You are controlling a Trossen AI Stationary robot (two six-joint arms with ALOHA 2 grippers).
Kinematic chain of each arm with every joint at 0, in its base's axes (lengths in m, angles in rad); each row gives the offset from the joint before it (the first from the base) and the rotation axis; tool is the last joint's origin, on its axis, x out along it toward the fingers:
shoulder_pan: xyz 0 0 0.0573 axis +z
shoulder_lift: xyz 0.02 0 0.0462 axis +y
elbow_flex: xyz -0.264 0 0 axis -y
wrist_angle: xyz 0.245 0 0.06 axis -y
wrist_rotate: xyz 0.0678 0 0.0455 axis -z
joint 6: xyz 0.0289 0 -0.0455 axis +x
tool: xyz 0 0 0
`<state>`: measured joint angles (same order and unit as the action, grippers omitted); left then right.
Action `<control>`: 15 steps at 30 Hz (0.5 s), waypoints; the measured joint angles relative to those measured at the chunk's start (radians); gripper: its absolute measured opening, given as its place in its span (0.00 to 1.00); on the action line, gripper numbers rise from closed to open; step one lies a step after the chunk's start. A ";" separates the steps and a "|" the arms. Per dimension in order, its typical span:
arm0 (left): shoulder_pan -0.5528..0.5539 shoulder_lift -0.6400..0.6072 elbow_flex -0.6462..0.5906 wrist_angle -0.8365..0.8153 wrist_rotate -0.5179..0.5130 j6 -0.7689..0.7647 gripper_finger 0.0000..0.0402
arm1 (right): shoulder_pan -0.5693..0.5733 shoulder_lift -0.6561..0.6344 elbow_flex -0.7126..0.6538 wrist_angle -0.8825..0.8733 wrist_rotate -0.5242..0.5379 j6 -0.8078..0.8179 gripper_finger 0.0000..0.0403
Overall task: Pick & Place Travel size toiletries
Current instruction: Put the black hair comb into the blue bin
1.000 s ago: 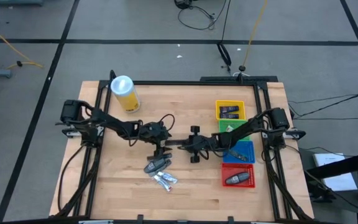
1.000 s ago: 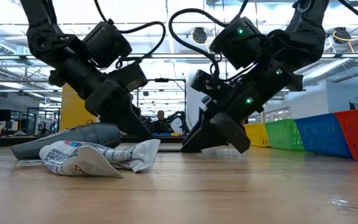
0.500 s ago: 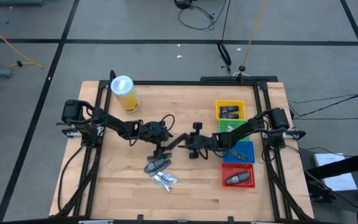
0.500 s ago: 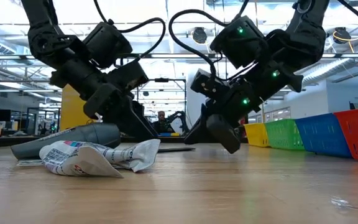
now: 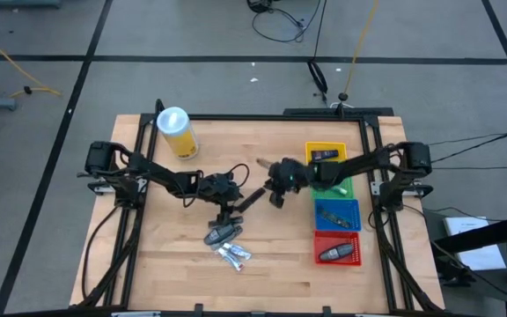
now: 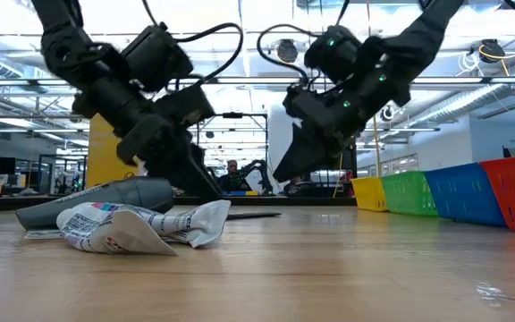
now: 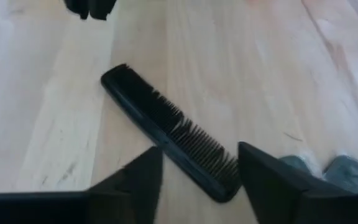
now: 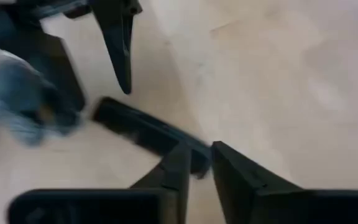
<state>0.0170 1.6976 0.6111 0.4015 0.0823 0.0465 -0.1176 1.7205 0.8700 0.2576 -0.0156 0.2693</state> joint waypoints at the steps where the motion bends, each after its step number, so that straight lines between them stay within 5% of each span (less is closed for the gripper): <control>1: -0.002 -0.009 0.016 -0.037 0.001 0.002 0.43 | -0.027 0.000 0.000 0.002 -0.077 0.025 0.18; 8: -0.032 -0.061 0.087 -0.317 0.067 0.051 0.04 | -0.128 0.035 0.000 0.011 -0.357 0.160 0.45; 15: -0.043 0.000 0.088 -0.292 0.169 0.059 0.01 | -0.172 0.102 0.012 0.021 -0.440 0.228 0.60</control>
<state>-0.0257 1.6977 0.6996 0.1091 0.2511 0.1055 -0.2892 1.8222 0.8822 0.2790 -0.4556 0.4973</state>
